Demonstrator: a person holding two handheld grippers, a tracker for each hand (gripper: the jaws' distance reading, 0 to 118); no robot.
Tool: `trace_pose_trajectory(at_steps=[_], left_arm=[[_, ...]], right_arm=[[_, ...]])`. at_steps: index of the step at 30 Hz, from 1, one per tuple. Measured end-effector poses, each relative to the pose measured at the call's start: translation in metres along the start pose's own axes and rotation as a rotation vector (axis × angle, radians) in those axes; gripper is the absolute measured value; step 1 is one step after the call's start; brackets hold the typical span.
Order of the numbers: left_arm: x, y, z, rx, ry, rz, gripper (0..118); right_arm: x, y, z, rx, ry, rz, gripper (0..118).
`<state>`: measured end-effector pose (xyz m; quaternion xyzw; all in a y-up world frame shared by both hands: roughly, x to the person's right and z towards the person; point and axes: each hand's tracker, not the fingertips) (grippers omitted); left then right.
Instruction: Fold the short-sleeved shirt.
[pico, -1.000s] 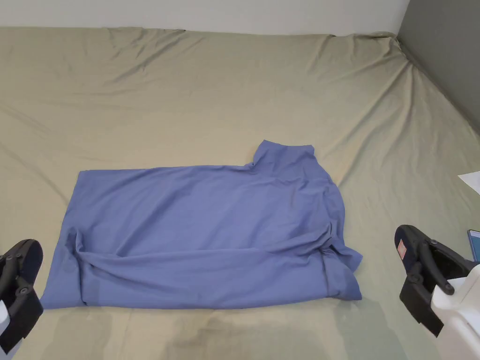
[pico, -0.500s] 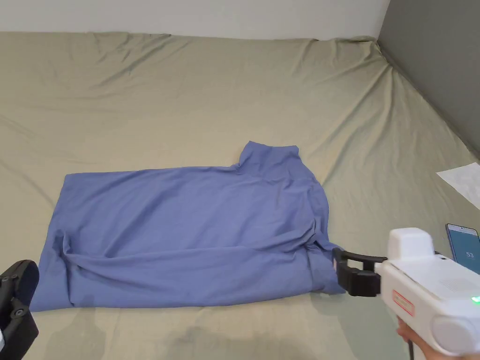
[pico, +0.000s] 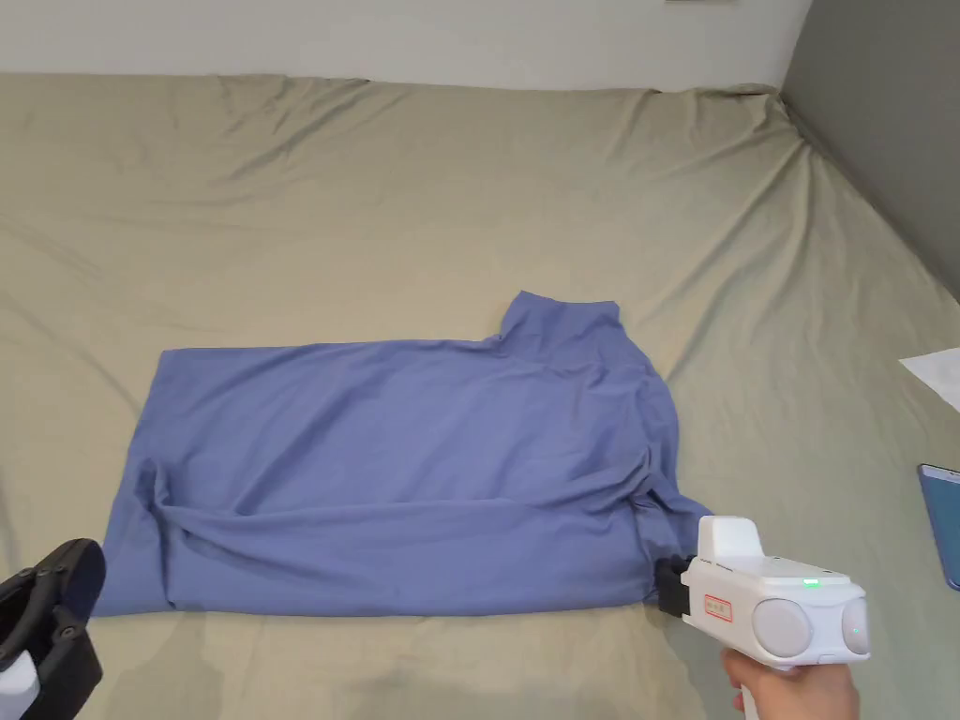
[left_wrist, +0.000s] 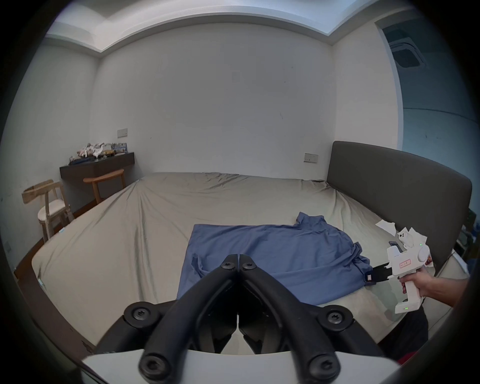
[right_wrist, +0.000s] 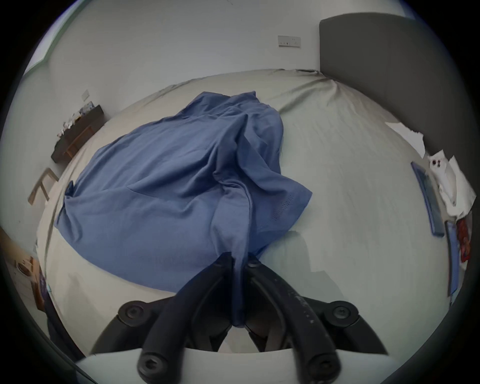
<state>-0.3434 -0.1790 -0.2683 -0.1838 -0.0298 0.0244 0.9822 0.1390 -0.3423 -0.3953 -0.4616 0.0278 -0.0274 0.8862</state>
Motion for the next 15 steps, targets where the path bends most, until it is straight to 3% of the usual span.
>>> trace_pose_trajectory(at_steps=[1, 2, 4, 5, 9, 11, 14, 15], left_arm=[[-0.005, -0.001, -0.004, -0.006, -0.005, 0.023, 8], [-0.011, -0.002, -0.012, -0.017, -0.014, 0.073, 28], [-0.03, -0.005, -0.034, -0.07, -0.024, 0.126, 97], [-0.041, -0.008, -0.052, -0.121, -0.01, 0.153, 118], [-0.104, -0.037, -0.135, -0.39, 0.057, 0.251, 112], [-0.126, -0.058, -0.174, -0.54, 0.198, 0.275, 112], [-0.136, -0.075, -0.199, -0.576, 0.135, 0.371, 95], [-0.136, -0.078, -0.207, -0.601, 0.177, 0.375, 87]], right_arm=[[-0.003, 0.001, 0.002, 0.004, 0.001, 0.019, 6], [0.0, 0.002, 0.003, 0.008, 0.012, 0.013, 6], [0.0, 0.004, 0.009, 0.023, 0.014, 0.007, 6], [-0.001, 0.006, 0.011, 0.028, 0.006, 0.013, 6], [0.006, 0.007, 0.012, 0.028, 0.021, 0.011, 6], [0.001, 0.006, 0.017, 0.029, 0.015, 0.03, 6], [0.0, 0.005, 0.021, 0.035, 0.019, 0.026, 6], [0.0, 0.006, 0.021, 0.03, 0.02, 0.02, 6]])
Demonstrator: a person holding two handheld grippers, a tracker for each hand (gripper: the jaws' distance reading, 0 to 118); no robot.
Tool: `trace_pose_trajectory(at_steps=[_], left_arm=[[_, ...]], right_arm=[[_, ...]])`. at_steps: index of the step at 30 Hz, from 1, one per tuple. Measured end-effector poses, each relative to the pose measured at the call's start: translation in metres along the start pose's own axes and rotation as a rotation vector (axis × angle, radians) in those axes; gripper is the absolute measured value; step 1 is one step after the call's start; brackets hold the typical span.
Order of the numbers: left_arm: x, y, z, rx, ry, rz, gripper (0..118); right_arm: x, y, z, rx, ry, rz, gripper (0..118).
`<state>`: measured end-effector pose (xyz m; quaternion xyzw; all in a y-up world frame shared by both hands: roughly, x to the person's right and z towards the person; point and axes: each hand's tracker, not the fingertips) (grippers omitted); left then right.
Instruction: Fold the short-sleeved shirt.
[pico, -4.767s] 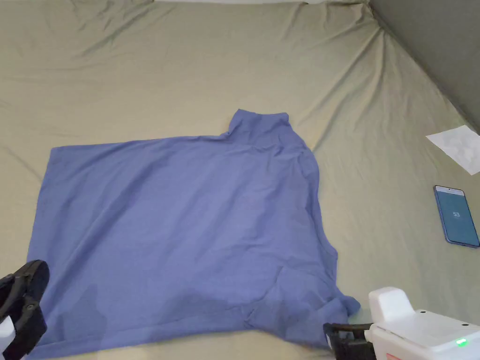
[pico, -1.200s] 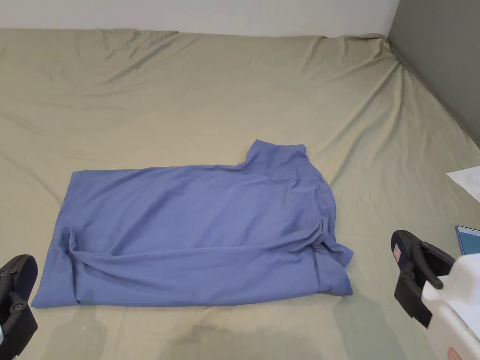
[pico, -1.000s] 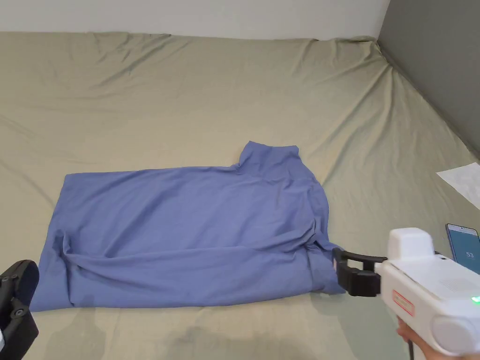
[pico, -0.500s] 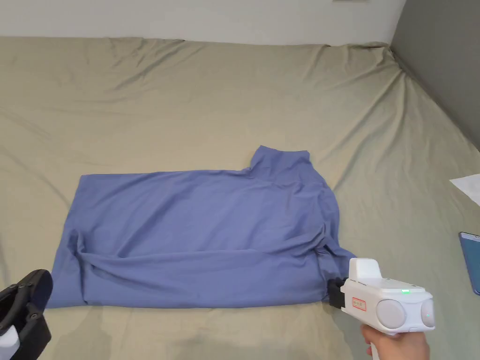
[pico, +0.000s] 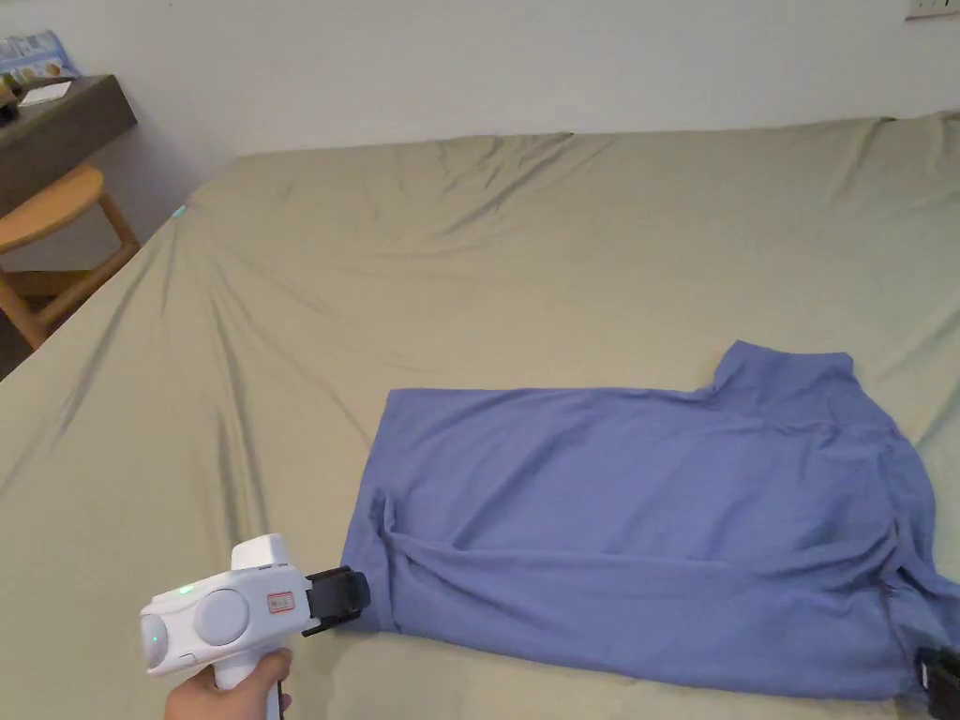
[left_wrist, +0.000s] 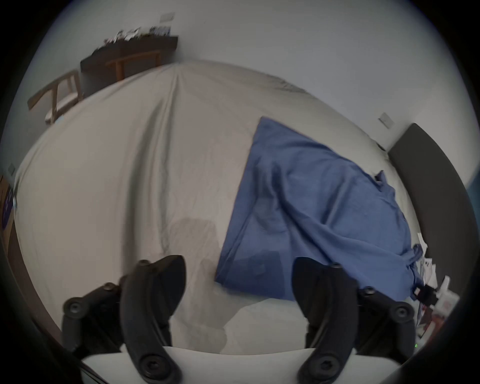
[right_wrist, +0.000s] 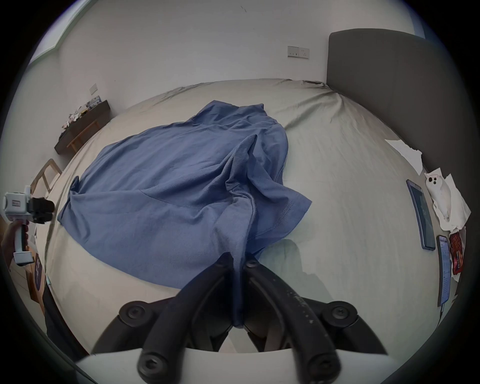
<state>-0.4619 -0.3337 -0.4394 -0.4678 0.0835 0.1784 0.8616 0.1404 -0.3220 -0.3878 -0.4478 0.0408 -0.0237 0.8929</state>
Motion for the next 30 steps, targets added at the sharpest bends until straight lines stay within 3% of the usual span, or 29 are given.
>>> trace_pose_trajectory(at_steps=[6, 9, 10, 16, 19, 28, 30], left_arm=[[0.03, -0.005, -0.015, -0.035, 0.034, -0.129, 67], [0.043, -0.009, -0.019, -0.07, 0.072, -0.164, 14], [0.044, -0.01, -0.019, -0.065, 0.064, -0.165, 6], [0.041, -0.009, -0.009, -0.054, 0.032, -0.15, 4], [0.03, -0.005, 0.017, -0.017, -0.031, -0.086, 4], [0.007, -0.025, 0.106, 0.052, -0.112, -0.085, 4], [0.009, -0.041, 0.122, 0.053, -0.122, -0.095, 4]], right_arm=[[-0.004, 0.002, 0.0, -0.019, -0.009, 0.014, 6], [-0.003, 0.003, -0.002, -0.022, -0.012, 0.022, 6], [-0.003, 0.003, -0.002, -0.022, -0.012, 0.022, 6], [-0.003, 0.003, 0.008, -0.003, -0.018, 0.021, 6], [0.001, 0.005, 0.03, 0.036, -0.021, 0.01, 6], [0.023, -0.004, 0.119, 0.082, -0.007, 0.021, 6], [0.025, -0.018, 0.13, 0.055, -0.053, 0.038, 5]])
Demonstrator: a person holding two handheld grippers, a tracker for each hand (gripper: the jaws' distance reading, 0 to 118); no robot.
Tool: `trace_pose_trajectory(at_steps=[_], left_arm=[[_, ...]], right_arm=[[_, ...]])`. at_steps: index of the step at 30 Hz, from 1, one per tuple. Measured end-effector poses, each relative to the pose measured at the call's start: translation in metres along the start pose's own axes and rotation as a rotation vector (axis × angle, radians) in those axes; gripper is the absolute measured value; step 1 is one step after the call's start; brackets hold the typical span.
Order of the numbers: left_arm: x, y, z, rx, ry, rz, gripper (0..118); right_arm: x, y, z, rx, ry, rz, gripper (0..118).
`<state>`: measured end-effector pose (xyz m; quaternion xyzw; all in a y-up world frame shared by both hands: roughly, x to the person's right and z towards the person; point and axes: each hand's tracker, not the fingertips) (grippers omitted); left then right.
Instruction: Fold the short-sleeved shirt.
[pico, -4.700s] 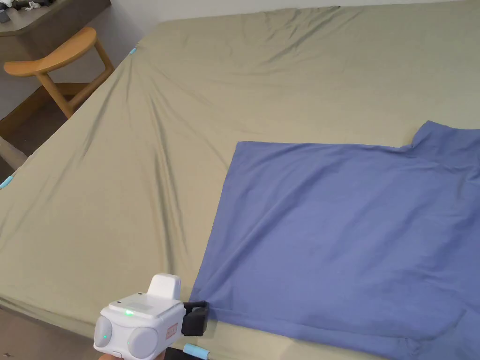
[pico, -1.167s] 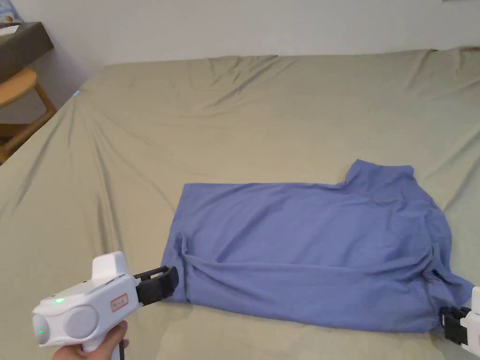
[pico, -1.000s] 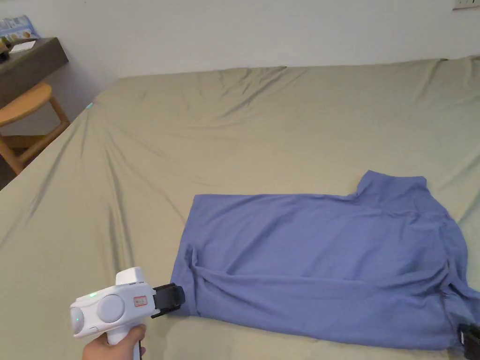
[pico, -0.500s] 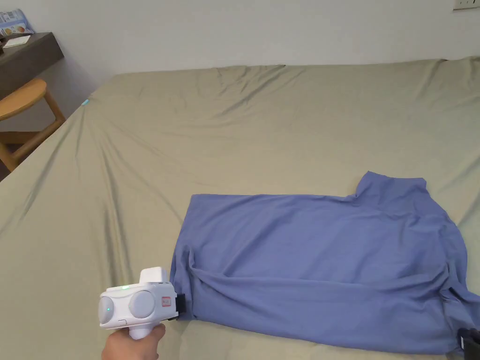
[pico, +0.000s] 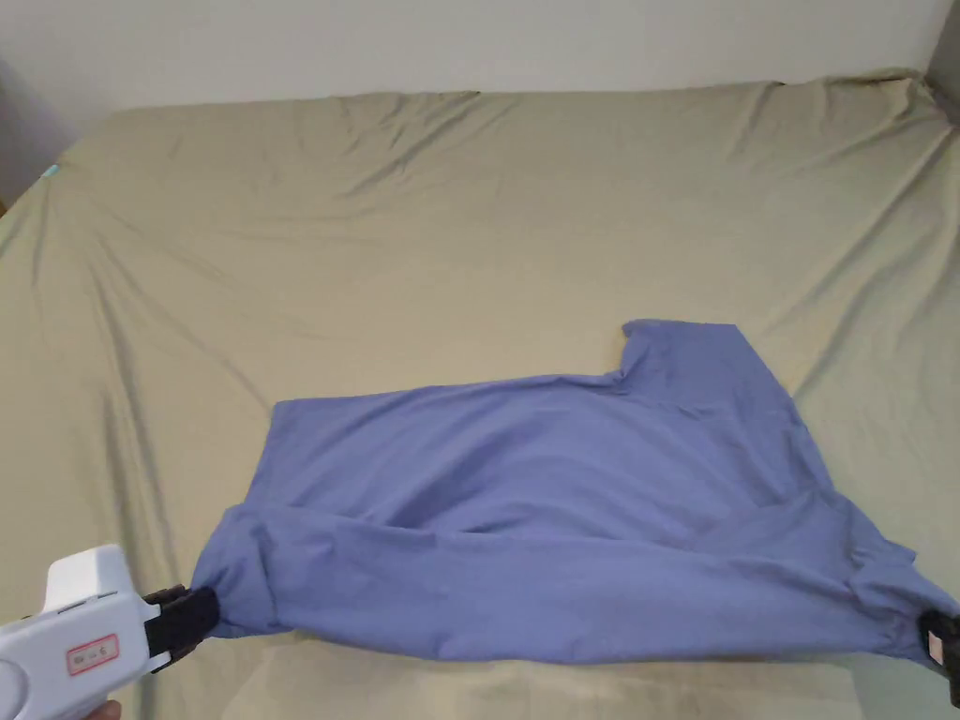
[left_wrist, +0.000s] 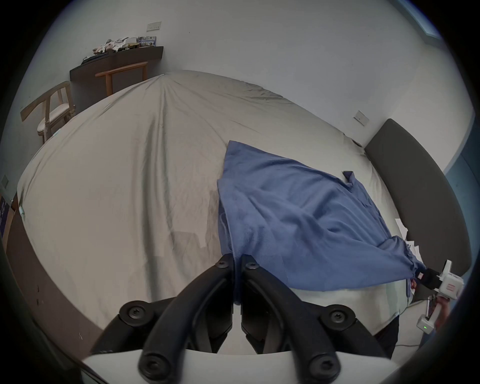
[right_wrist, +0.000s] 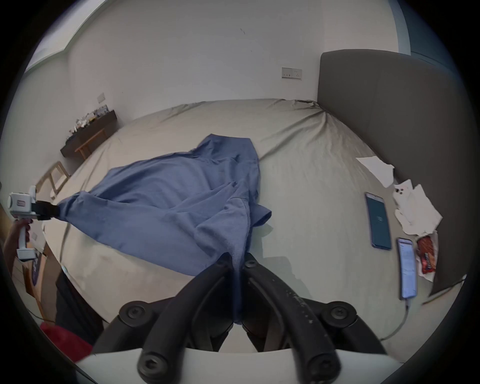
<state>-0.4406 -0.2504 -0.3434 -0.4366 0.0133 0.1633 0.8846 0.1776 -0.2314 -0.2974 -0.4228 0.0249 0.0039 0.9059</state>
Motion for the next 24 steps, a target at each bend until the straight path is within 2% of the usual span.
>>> trace_pose_trajectory(at_steps=[3, 6, 8, 16, 17, 18, 19, 20, 21, 22, 23, 24], left_arm=[[-0.007, -0.017, 0.017, 0.004, 0.013, 0.001, 4], [-0.02, -0.036, 0.028, -0.031, 0.01, 0.063, 4], [-0.026, -0.05, 0.031, -0.059, 0.023, 0.052, 4], [-0.039, -0.101, 0.002, -0.152, 0.057, 0.035, 4], [-0.039, -0.103, -0.001, -0.151, 0.065, 0.02, 7], [-0.038, -0.103, -0.003, -0.154, 0.072, 0.015, 19], [-0.037, -0.101, -0.004, -0.159, 0.084, 0.013, 48], [-0.036, -0.1, -0.005, -0.163, 0.123, -0.017, 75], [-0.035, -0.098, -0.003, -0.153, 0.138, -0.049, 96], [-0.035, -0.093, 0.001, -0.14, 0.135, -0.065, 113], [-0.034, -0.086, 0.007, -0.105, 0.107, -0.074, 115], [-0.031, -0.074, 0.017, -0.034, 0.074, -0.057, 115]], right_arm=[[0.008, -0.025, 0.011, -0.024, -0.051, 0.03, 5], [0.019, -0.049, 0.016, -0.081, -0.044, -0.014, 5], [0.022, -0.064, 0.017, -0.113, -0.049, -0.026, 5], [0.029, -0.105, -0.016, -0.201, -0.077, -0.029, 6], [0.028, -0.106, -0.017, -0.202, -0.081, -0.022, 6], [0.027, -0.105, -0.019, -0.207, -0.082, -0.018, 8], [0.027, -0.104, -0.021, -0.217, -0.075, -0.012, 18], [0.026, -0.103, -0.02, -0.235, -0.09, 0.014, 47], [0.029, -0.101, -0.019, -0.247, -0.136, 0.048, 74], [0.03, -0.098, -0.016, -0.253, -0.169, 0.08, 93], [0.031, -0.091, -0.01, -0.229, -0.206, 0.086, 102], [0.033, -0.08, 0.001, -0.156, -0.211, 0.083, 102]])
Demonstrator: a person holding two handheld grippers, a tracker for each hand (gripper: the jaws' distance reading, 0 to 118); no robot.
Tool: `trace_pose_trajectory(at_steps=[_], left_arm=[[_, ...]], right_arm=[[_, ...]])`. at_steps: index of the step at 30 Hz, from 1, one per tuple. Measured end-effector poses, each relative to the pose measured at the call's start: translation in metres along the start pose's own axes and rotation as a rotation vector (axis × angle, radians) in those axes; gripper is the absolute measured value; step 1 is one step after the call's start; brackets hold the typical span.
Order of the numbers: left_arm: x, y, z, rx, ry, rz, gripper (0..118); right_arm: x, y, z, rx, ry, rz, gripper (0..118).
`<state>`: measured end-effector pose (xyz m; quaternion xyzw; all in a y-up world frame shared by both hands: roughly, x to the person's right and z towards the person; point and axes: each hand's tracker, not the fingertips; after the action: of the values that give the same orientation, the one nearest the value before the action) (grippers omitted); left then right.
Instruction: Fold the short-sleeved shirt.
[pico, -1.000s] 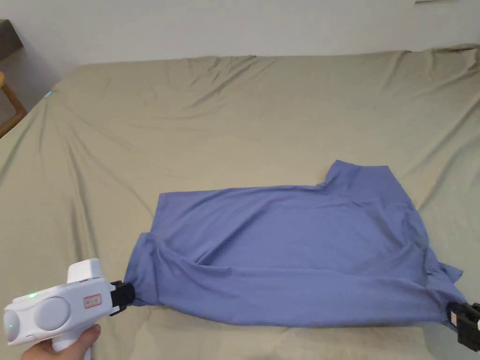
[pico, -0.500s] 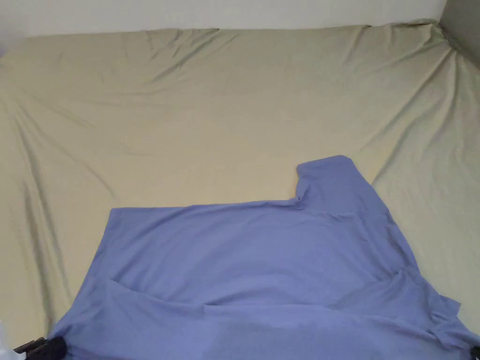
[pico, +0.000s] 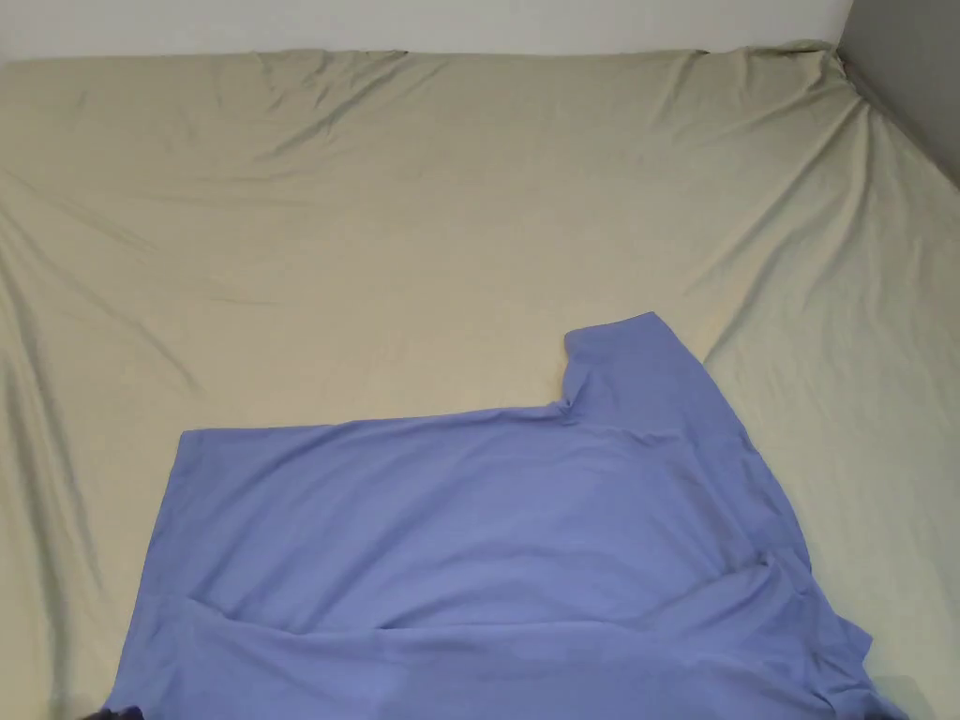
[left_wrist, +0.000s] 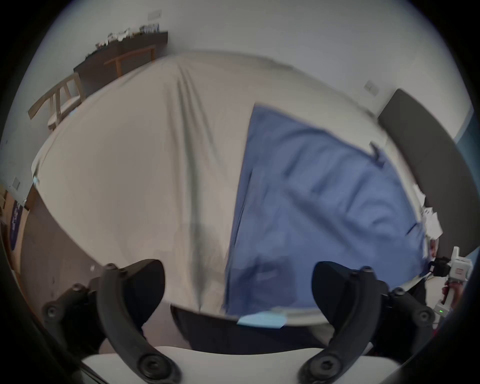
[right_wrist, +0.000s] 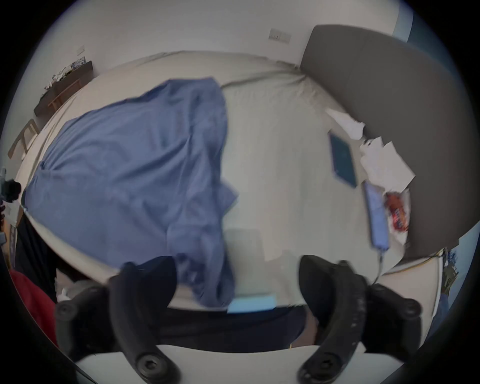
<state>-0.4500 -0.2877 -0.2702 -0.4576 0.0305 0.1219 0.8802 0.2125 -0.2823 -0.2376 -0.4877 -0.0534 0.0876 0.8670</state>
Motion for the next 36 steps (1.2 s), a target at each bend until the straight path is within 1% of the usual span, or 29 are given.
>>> trace_pose_trajectory(at_steps=[1, 2, 4, 6, 8, 9, 10, 11, 12, 13, 14, 15, 16, 17, 19, 20, 21, 22, 23, 24, 26, 29, 32, 34, 36], left_arm=[[0.004, 0.013, 0.011, 0.064, -0.031, 0.017, 115], [0.012, 0.028, 0.022, 0.111, -0.052, 0.022, 115], [0.036, 0.055, 0.044, 0.221, -0.083, -0.058, 115], [0.07, 0.079, 0.066, 0.351, -0.106, -0.154, 115], [0.097, 0.091, 0.083, 0.507, -0.15, -0.212, 111], [0.111, 0.096, 0.091, 0.569, -0.173, -0.227, 106], [0.122, 0.1, 0.097, 0.594, -0.202, -0.251, 96], [0.132, 0.1, 0.099, 0.633, -0.217, -0.276, 86], [0.143, 0.101, 0.102, 0.658, -0.204, -0.286, 73], [0.151, 0.101, 0.104, 0.673, -0.224, -0.295, 44], [0.159, 0.101, 0.106, 0.682, -0.244, -0.299, 20], [0.163, 0.099, 0.104, 0.692, -0.248, -0.304, 6], [0.169, 0.096, 0.103, 0.705, -0.239, -0.31, 3], [0.174, 0.094, 0.103, 0.701, -0.235, -0.326, 0], [0.182, 0.088, 0.101, 0.716, -0.223, -0.371, 0], [0.185, 0.084, 0.1, 0.74, -0.188, -0.398, 0], [0.187, 0.082, 0.098, 0.721, -0.189, -0.409, 0], [0.188, 0.08, 0.096, 0.718, -0.188, -0.404, 0], [0.188, 0.077, 0.093, 0.732, -0.176, -0.405, 0], [0.187, 0.077, 0.093, 0.728, -0.182, -0.404, 0], [0.185, 0.076, 0.091, 0.726, -0.174, -0.407, 0], [0.184, 0.076, 0.09, 0.72, -0.159, -0.401, 0], [0.183, 0.077, 0.089, 0.707, -0.16, -0.391, 0], [0.181, 0.078, 0.087, 0.703, -0.157, -0.389, 0], [0.183, 0.078, 0.086, 0.698, -0.156, -0.387, 0]], right_arm=[[0.006, 0.01, 0.011, 0.079, 0.011, -0.018, 102], [0.009, 0.025, 0.024, 0.153, 0.022, -0.054, 102], [0.009, 0.052, 0.053, 0.346, 0.102, -0.137, 102], [-0.006, 0.083, 0.087, 0.536, 0.172, -0.193, 103], [-0.02, 0.107, 0.107, 0.666, 0.192, -0.191, 105], [-0.028, 0.117, 0.115, 0.714, 0.194, -0.184, 105], [-0.034, 0.123, 0.121, 0.746, 0.202, -0.188, 98], [-0.04, 0.129, 0.125, 0.768, 0.227, -0.174, 83], [-0.047, 0.133, 0.128, 0.789, 0.237, -0.154, 65], [-0.053, 0.135, 0.13, 0.812, 0.227, -0.139, 36], [-0.06, 0.136, 0.131, 0.822, 0.195, -0.124, 16], [-0.066, 0.138, 0.132, 0.816, 0.185, -0.109, 8], [-0.067, 0.138, 0.131, 0.804, 0.192, -0.089, 6], [-0.072, 0.137, 0.131, 0.8, 0.196, -0.08, 0], [-0.077, 0.132, 0.131, 0.803, 0.172, -0.08, 0], [-0.078, 0.131, 0.13, 0.803, 0.172, -0.069, 0], [-0.08, 0.13, 0.13, 0.799, 0.164, -0.044, 0], [-0.082, 0.129, 0.129, 0.802, 0.109, -0.035, 0], [-0.083, 0.128, 0.128, 0.801, 0.095, -0.041, 0], [-0.081, 0.129, 0.128, 0.792, 0.113, -0.044, 0], [-0.078, 0.13, 0.125, 0.79, 0.097, -0.057, 0], [-0.075, 0.131, 0.123, 0.773, 0.104, -0.074, 0], [-0.075, 0.131, 0.123, 0.765, 0.104, -0.073, 0], [-0.073, 0.137, 0.109, 0.753, 0.099, -0.066, 0], [-0.071, 0.142, 0.102, 0.718, 0.129, -0.068, 0]])
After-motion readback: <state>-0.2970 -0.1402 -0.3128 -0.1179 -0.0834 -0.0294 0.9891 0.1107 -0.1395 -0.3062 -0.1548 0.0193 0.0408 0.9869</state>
